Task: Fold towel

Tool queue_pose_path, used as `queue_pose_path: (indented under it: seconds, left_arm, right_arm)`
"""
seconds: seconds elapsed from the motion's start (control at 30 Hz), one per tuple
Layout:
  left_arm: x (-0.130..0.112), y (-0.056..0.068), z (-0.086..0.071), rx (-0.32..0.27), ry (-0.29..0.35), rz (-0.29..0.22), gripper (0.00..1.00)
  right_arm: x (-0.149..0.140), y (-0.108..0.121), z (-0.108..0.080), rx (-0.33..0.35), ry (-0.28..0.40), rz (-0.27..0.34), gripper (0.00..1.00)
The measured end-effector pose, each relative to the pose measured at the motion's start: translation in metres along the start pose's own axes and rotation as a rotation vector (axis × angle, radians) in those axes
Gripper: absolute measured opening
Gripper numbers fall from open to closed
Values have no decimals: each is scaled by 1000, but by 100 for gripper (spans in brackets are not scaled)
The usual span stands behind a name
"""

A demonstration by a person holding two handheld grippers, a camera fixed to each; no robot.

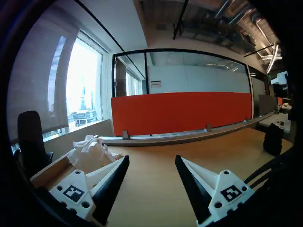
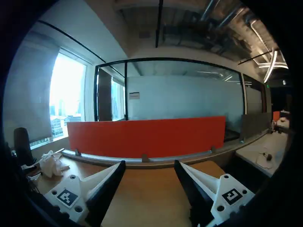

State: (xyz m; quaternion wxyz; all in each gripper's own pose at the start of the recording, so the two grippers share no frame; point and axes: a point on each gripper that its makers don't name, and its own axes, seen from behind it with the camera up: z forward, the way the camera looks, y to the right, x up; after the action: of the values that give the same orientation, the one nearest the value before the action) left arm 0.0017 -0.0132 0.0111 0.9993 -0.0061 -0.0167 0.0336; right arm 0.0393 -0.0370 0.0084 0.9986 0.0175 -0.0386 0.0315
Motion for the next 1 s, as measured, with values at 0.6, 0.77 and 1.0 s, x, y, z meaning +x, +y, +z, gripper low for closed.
queue_pose_path:
  seconds: [0.6,0.77,1.0]
  left_arm:
    - [-62,13,0,-1,38,-56,90]
    - [-71,14,0,1,44,-60,90]
    - [-81,15,0,6,41,-56,89]
  right_arm:
    - [-51,-12,0,33,-7,10,100]
    - [-58,-11,0,33,-11,4,100]
    - [-63,-10,0,40,-16,0,100]
